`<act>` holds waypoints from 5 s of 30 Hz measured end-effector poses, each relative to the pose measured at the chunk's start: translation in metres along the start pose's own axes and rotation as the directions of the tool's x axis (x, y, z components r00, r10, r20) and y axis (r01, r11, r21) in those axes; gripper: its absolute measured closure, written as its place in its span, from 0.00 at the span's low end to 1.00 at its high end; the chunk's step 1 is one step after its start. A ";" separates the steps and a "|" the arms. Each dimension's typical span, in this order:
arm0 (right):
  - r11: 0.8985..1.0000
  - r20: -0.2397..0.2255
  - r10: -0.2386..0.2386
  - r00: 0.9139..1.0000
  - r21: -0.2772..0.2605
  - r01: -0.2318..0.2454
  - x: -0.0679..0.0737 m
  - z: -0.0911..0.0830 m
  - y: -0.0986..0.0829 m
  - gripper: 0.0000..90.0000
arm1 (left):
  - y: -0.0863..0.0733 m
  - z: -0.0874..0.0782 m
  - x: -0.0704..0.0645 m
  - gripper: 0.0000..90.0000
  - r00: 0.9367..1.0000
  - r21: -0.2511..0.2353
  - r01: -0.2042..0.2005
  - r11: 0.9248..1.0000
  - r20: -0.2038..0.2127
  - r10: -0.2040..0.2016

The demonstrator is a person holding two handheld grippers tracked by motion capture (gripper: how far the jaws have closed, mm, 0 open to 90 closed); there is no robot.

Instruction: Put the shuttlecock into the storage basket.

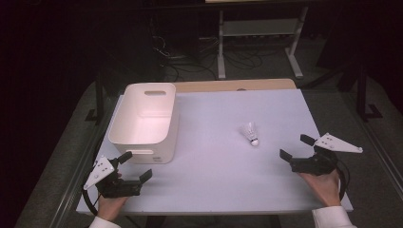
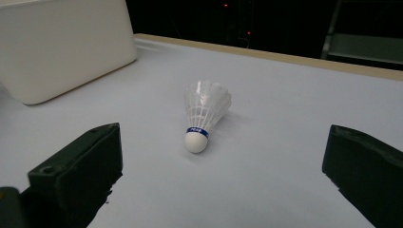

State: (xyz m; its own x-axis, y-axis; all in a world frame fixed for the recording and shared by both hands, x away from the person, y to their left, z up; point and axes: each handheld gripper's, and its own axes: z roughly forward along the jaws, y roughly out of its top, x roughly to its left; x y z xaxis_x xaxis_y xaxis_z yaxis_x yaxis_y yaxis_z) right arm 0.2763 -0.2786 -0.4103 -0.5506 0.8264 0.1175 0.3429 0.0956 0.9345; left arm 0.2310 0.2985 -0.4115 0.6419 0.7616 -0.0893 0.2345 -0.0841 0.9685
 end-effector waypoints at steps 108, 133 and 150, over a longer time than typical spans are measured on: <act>0.773 -0.071 0.103 0.992 0.634 -0.035 -0.004 0.146 0.043 0.24 | 0.001 0.000 0.002 0.00 1.000 -0.016 0.023 1.000 0.018 -0.023; 0.723 -0.077 0.117 0.990 0.690 -0.032 -0.003 0.159 0.042 0.69 | 0.001 0.001 0.002 0.00 1.000 -0.010 0.022 1.000 0.022 -0.022; 0.772 -0.099 0.099 0.990 0.636 -0.014 0.003 0.140 0.058 0.71 | 0.001 0.000 0.003 0.00 1.000 0.003 0.011 1.000 0.014 -0.011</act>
State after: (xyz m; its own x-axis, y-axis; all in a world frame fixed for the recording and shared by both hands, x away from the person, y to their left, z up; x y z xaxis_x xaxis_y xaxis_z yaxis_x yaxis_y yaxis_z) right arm 0.4014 -0.1932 -0.4028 -0.5865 0.7729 0.2420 0.7561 0.4154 0.5057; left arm 0.2325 0.3006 -0.4110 0.6496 0.7532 -0.1036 0.2440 -0.0774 0.9667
